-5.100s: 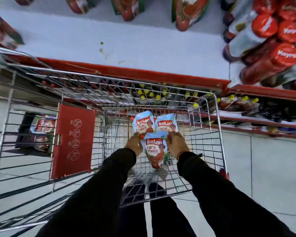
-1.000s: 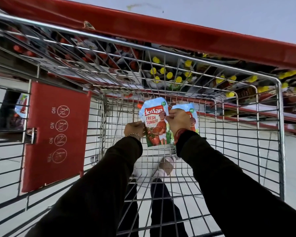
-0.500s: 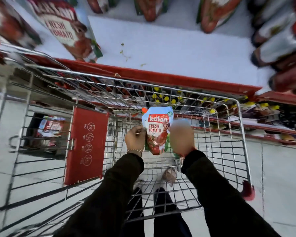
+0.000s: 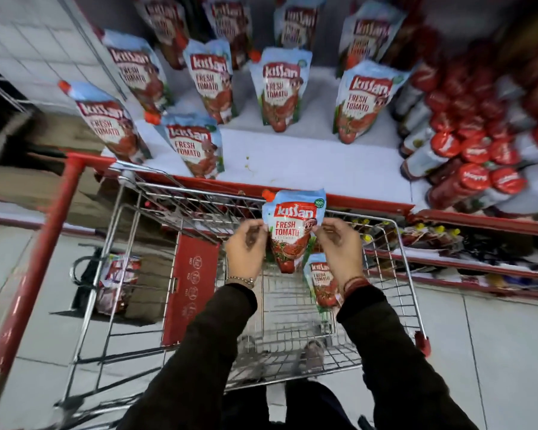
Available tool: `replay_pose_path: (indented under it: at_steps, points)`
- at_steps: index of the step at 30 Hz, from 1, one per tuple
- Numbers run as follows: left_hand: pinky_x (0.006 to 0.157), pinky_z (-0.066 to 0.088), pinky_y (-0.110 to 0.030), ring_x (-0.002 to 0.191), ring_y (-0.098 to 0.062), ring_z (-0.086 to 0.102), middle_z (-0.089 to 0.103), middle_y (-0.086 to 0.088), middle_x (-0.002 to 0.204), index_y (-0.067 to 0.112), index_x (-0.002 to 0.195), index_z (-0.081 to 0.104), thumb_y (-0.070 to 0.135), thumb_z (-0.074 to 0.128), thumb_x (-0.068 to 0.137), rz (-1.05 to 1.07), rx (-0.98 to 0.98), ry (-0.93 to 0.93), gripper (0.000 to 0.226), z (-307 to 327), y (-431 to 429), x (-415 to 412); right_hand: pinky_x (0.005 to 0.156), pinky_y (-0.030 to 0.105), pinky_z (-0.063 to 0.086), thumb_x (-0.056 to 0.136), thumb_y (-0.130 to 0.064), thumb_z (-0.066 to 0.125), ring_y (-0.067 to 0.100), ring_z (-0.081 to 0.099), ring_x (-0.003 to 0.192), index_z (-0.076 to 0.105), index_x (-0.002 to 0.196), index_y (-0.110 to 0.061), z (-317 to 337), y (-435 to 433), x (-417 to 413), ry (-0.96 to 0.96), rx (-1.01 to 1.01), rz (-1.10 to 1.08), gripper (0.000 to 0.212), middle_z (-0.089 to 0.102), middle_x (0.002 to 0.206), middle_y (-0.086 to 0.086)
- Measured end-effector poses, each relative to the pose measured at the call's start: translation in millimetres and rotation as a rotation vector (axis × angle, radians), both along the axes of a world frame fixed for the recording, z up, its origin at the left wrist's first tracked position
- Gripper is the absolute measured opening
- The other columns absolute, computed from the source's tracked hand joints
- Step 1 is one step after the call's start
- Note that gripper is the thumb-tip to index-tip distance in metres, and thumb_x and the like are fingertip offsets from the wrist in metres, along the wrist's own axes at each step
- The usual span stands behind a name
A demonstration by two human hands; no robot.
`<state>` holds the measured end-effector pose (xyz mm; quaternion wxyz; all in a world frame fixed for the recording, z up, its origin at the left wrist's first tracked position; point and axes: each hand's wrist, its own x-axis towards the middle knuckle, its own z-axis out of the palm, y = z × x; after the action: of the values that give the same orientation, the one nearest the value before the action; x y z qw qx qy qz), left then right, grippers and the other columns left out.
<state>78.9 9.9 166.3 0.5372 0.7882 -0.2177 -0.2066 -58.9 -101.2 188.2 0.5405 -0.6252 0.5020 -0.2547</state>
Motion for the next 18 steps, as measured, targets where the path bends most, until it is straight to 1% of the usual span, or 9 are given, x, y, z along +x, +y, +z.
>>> replay_pose_path:
  at_steps: [3, 5, 7, 9, 10, 12, 14, 15, 18]
  points:
    - [0.068, 0.049, -0.003, 0.078, -0.006, 0.063, 0.07, -0.001, 0.094, 0.007, 0.103, 0.068, 0.015, 0.063, 0.093, -0.024, -0.08, -0.048, 0.014, 24.0, -8.3, 15.1, 0.084, 0.024, 0.055, 0.088, -0.017, 0.07, 0.015, 0.069, 0.094, 0.065, 0.094, -0.025, 26.9, -6.3, 10.0, -0.069, -0.04, -0.007, 0.011, 0.073, 0.098, -0.001]
    - [0.069, 0.047, 0.0, 0.078, 0.005, 0.063, 0.069, 0.002, 0.093, 0.013, 0.101, 0.066, 0.017, 0.063, 0.093, -0.02, -0.123, -0.056, 0.009, 38.7, -16.5, 25.7, 0.08, 0.018, 0.054, 0.087, -0.015, 0.07, 0.012, 0.068, 0.089, 0.065, 0.094, -0.023, 44.7, -13.1, 20.2, -0.128, -0.081, -0.017, 0.012, 0.072, 0.094, -0.003]
    - [0.067, 0.047, 0.0, 0.075, 0.013, 0.063, 0.067, 0.011, 0.087, 0.024, 0.098, 0.064, 0.02, 0.062, 0.093, -0.012, -0.147, -0.113, 0.006, 54.0, -26.4, 36.6, 0.076, 0.013, 0.054, 0.088, -0.015, 0.07, 0.01, 0.068, 0.087, 0.066, 0.096, -0.018, 59.2, -20.5, 30.6, -0.172, -0.127, -0.016, 0.01, 0.073, 0.095, -0.003]
    - [0.065, 0.048, 0.0, 0.072, 0.017, 0.063, 0.066, 0.016, 0.085, 0.026, 0.095, 0.061, 0.018, 0.061, 0.093, -0.004, -0.177, -0.153, 0.009, 67.6, -38.7, 47.7, 0.073, 0.013, 0.054, 0.088, -0.016, 0.07, 0.008, 0.07, 0.084, 0.066, 0.095, -0.018, 71.2, -31.0, 42.3, -0.193, -0.173, -0.03, 0.008, 0.074, 0.094, -0.002]
    - [0.065, 0.049, -0.001, 0.069, 0.017, 0.064, 0.066, 0.014, 0.084, 0.025, 0.094, 0.061, 0.016, 0.061, 0.093, 0.002, -0.188, -0.163, 0.009, 72.5, -45.9, 53.2, 0.071, 0.01, 0.053, 0.088, -0.016, 0.07, 0.005, 0.069, 0.082, 0.066, 0.093, -0.019, 75.2, -37.2, 48.4, -0.193, -0.202, -0.037, 0.007, 0.073, 0.092, -0.004]
    - [0.064, 0.052, -0.005, 0.064, 0.012, 0.064, 0.064, 0.011, 0.081, 0.022, 0.093, 0.06, 0.014, 0.059, 0.094, 0.019, -0.192, -0.174, 0.008, 79.5, -60.4, 63.0, 0.068, 0.006, 0.052, 0.088, -0.014, 0.07, -0.002, 0.067, 0.077, 0.065, 0.092, -0.019, 80.8, -47.9, 60.5, -0.192, -0.238, -0.041, 0.008, 0.071, 0.088, -0.007]
    - [0.067, 0.055, -0.018, 0.065, 0.001, 0.064, 0.06, 0.015, 0.08, 0.016, 0.094, 0.059, 0.01, 0.057, 0.094, 0.032, -0.181, -0.19, 0.006, 81.1, -73.6, 70.4, 0.069, 0.005, 0.051, 0.088, -0.01, 0.069, -0.009, 0.066, 0.072, 0.065, 0.092, -0.018, 81.3, -58.5, 71.5, -0.197, -0.244, -0.046, 0.01, 0.069, 0.087, -0.007]
    - [0.07, 0.056, -0.026, 0.068, -0.009, 0.065, 0.06, 0.012, 0.08, 0.011, 0.095, 0.059, 0.008, 0.055, 0.095, 0.037, -0.17, -0.206, 0.004, 80.5, -79.3, 73.4, 0.07, 0.005, 0.051, 0.088, -0.007, 0.068, -0.011, 0.065, 0.07, 0.064, 0.092, -0.018, 80.8, -63.0, 76.8, -0.191, -0.251, -0.05, 0.012, 0.068, 0.086, -0.009]
    - [0.077, 0.056, -0.038, 0.082, -0.03, 0.067, 0.063, -0.007, 0.091, 0.003, 0.099, 0.057, 0.004, 0.052, 0.095, 0.054, -0.12, -0.224, 0.007, 74.3, -93.2, 79.5, 0.076, 0.022, 0.059, 0.089, -0.004, 0.065, -0.001, 0.066, 0.072, 0.062, 0.09, -0.018, 72.1, -72.9, 90.5, -0.206, -0.178, -0.061, 0.014, 0.066, 0.084, -0.014]
